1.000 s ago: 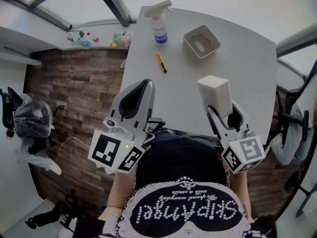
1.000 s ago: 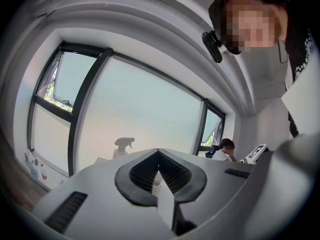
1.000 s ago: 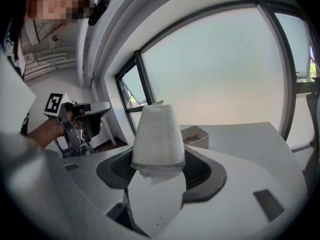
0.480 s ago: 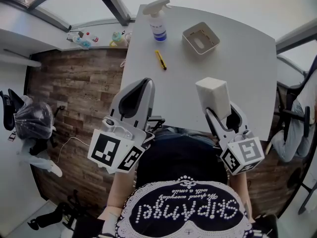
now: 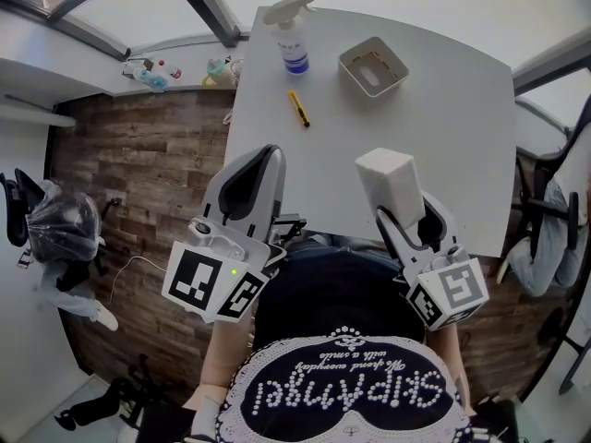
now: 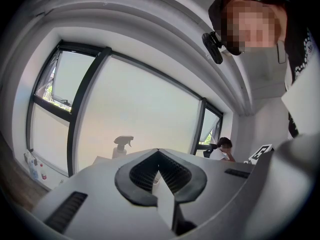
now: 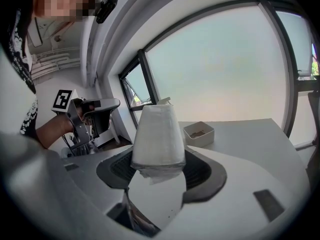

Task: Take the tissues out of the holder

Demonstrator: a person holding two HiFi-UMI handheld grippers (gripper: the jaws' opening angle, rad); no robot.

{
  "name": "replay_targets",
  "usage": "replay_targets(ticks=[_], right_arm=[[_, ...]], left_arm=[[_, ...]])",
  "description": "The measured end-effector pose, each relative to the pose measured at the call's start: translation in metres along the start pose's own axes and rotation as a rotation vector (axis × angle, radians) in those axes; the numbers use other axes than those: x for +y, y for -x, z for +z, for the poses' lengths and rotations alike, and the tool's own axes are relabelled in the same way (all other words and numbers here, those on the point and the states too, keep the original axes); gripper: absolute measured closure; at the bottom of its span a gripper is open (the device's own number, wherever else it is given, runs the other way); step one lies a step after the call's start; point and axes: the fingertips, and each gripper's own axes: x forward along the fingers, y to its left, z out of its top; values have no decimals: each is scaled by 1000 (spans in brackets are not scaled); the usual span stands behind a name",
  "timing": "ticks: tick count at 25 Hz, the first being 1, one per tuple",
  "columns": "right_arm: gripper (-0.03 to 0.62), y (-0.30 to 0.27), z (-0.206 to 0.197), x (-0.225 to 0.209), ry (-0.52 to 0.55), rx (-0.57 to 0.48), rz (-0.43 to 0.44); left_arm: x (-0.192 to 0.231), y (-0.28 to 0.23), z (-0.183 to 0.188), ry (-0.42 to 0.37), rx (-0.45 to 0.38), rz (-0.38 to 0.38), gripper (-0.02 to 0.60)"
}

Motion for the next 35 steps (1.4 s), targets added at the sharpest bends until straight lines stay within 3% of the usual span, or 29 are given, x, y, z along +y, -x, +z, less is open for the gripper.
replay_targets(ticks=[16, 35], right_arm=[[326, 1, -2, 9, 25, -5, -2], [326, 2, -1, 2, -28, -19, -8]], left_arm=[[6, 3, 1, 3, 5, 1, 580], [5, -1, 3, 5, 2, -10, 580]])
